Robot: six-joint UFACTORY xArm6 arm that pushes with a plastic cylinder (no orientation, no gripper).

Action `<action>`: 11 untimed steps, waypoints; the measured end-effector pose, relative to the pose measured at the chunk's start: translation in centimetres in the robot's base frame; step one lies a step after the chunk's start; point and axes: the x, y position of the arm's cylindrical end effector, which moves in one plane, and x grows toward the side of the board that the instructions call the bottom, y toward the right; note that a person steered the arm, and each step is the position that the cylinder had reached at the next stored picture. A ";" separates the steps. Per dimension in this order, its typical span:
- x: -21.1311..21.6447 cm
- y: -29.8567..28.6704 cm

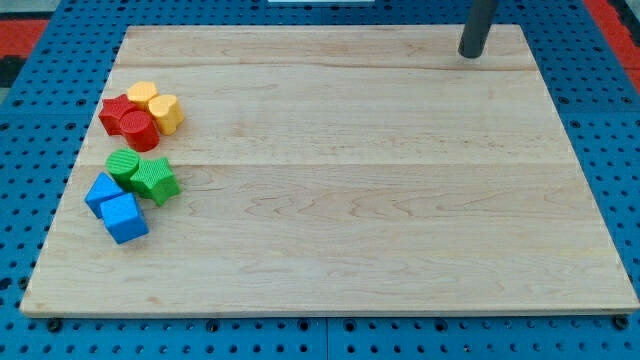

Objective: Point at the top center

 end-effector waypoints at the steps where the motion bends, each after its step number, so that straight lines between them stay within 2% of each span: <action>1: -3.5 -0.3; 2: -3.7 -2.2; 4: -4.3 -2.4; 8: -3.4 -0.6; 9: -3.4 -6.3; 11: 4.3 -15.6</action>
